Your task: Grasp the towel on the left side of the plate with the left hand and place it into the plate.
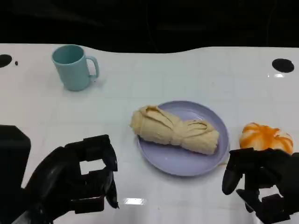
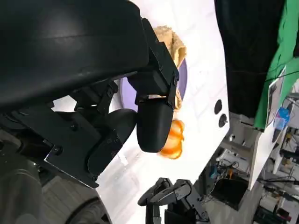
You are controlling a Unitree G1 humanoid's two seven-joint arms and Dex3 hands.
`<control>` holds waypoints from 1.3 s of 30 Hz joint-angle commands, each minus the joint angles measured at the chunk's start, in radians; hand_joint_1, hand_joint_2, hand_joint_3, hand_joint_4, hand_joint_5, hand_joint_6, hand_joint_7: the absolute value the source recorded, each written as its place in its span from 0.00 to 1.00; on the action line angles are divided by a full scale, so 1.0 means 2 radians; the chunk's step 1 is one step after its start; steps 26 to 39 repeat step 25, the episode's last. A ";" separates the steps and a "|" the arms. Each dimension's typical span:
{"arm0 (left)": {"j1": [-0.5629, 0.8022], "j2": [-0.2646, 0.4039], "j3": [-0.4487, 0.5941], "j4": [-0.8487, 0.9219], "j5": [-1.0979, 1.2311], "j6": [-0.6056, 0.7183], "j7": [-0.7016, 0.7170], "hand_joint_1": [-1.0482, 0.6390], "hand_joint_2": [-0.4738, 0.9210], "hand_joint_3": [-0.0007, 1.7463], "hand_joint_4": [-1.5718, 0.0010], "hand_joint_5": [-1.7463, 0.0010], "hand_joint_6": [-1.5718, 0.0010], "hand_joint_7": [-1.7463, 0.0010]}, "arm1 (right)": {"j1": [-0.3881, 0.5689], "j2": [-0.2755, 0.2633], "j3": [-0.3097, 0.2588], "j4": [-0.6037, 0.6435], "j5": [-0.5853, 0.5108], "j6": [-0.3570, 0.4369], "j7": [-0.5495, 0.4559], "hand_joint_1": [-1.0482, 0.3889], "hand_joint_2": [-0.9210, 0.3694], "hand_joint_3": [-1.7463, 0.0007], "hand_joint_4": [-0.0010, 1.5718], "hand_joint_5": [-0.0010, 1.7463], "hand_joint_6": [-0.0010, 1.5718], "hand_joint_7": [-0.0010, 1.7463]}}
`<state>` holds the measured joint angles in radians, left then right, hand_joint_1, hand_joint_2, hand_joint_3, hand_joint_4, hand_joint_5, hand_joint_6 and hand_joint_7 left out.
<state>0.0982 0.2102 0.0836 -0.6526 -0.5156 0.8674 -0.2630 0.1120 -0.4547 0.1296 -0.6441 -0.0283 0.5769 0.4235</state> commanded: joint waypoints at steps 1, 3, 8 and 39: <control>-0.001 0.013 -0.004 0.019 0.003 -0.014 -0.006 0.57 0.65 0.83 0.45 0.00 0.52 0.00 | 0.004 -0.008 -0.009 0.005 0.002 -0.011 0.004 0.76 0.25 0.40 0.45 0.96 0.43 0.82; -0.002 0.015 -0.008 0.024 0.003 -0.017 -0.005 0.58 0.65 0.83 0.45 0.00 0.52 0.00 | 0.005 -0.008 -0.009 0.006 0.002 -0.013 0.004 0.76 0.25 0.40 0.45 0.96 0.43 0.82; -0.004 0.017 -0.013 0.029 0.005 -0.014 0.001 0.57 0.63 0.82 0.45 0.00 0.51 0.02 | 0.006 -0.007 -0.011 0.008 0.003 -0.017 0.004 0.76 0.25 0.40 0.44 0.96 0.43 0.82; -0.004 0.031 -0.030 0.034 0.019 -0.035 -0.004 0.57 0.65 0.82 0.45 0.00 0.52 0.02 | 0.009 -0.006 -0.013 0.014 0.006 -0.025 0.006 0.75 0.26 0.38 0.45 0.97 0.43 0.83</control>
